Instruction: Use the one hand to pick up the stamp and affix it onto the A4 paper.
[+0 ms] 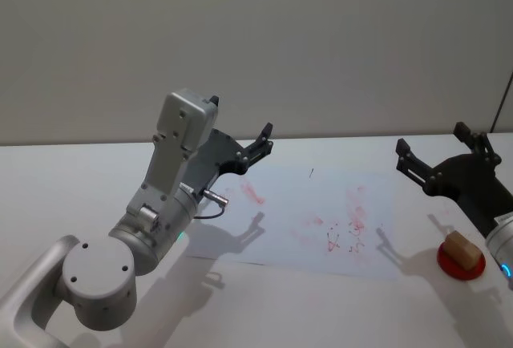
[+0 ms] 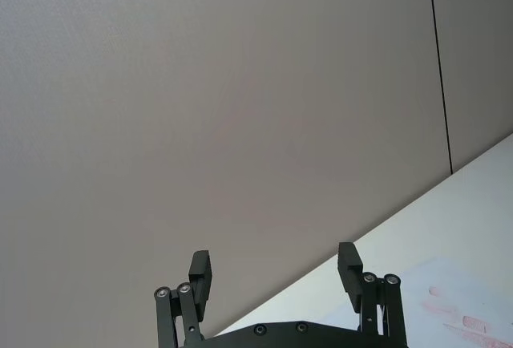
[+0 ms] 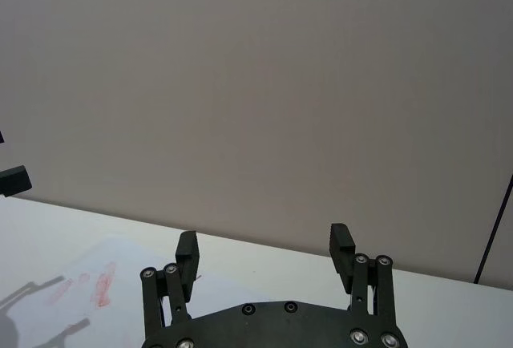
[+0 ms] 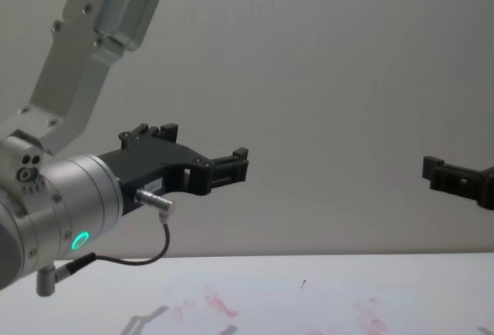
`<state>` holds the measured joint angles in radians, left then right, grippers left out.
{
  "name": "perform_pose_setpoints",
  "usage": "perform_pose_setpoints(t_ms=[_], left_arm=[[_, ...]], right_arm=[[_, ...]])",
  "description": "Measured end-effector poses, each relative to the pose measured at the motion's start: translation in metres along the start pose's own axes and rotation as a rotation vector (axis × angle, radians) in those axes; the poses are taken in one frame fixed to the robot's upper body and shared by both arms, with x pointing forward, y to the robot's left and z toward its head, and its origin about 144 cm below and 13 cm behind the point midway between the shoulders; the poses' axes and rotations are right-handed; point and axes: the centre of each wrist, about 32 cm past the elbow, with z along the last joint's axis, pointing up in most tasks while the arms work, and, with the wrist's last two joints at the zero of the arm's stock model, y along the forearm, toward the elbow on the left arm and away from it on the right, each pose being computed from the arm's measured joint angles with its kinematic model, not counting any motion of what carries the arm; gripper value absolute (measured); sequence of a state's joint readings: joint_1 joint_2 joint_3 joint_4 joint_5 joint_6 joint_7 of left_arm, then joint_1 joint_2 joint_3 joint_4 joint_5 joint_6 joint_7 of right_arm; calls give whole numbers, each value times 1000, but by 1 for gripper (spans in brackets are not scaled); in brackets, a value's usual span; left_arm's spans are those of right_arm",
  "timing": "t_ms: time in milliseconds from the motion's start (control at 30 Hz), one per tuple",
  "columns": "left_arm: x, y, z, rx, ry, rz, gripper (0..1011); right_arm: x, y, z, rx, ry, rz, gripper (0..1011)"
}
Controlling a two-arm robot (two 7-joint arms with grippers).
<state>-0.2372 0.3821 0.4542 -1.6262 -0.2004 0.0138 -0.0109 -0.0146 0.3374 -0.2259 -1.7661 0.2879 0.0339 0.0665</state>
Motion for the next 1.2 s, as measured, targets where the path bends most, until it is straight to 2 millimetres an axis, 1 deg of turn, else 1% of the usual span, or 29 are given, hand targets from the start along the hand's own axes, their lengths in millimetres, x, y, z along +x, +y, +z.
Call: perform_pose_setpoints(t_ms=[1200], left_arm=[[0, 0, 0, 0, 0, 0, 1001]], right_arm=[[0, 0, 0, 0, -1, 0, 1001]])
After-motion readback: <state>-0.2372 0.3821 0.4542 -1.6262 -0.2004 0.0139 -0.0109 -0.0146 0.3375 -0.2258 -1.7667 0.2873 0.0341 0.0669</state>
